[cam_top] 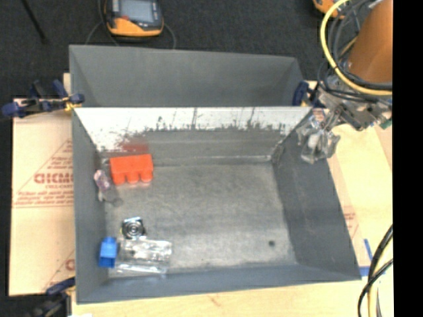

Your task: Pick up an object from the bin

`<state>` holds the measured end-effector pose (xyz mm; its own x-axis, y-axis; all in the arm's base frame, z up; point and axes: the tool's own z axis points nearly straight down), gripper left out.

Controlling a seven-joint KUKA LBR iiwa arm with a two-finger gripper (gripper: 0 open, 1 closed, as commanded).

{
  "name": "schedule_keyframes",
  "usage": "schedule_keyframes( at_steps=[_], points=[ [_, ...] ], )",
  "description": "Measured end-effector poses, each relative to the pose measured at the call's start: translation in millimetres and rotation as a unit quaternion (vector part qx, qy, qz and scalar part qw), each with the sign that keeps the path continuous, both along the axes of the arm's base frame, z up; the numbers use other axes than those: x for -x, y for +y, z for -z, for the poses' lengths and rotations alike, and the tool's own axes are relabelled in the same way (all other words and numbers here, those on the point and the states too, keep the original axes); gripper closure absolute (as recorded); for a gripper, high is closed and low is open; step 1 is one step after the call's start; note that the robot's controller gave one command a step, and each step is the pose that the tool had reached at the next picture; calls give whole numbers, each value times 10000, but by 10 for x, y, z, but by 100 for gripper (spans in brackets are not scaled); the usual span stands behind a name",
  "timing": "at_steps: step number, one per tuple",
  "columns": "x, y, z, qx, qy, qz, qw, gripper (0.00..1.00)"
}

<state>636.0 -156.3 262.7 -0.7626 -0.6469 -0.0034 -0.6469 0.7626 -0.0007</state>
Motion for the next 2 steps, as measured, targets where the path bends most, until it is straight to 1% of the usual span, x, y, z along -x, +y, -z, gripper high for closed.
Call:
schedule_keyframes(
  at_steps=[2],
  points=[
    [0, 3, 0, -3, 4, 5, 10000, 100]
  ],
)
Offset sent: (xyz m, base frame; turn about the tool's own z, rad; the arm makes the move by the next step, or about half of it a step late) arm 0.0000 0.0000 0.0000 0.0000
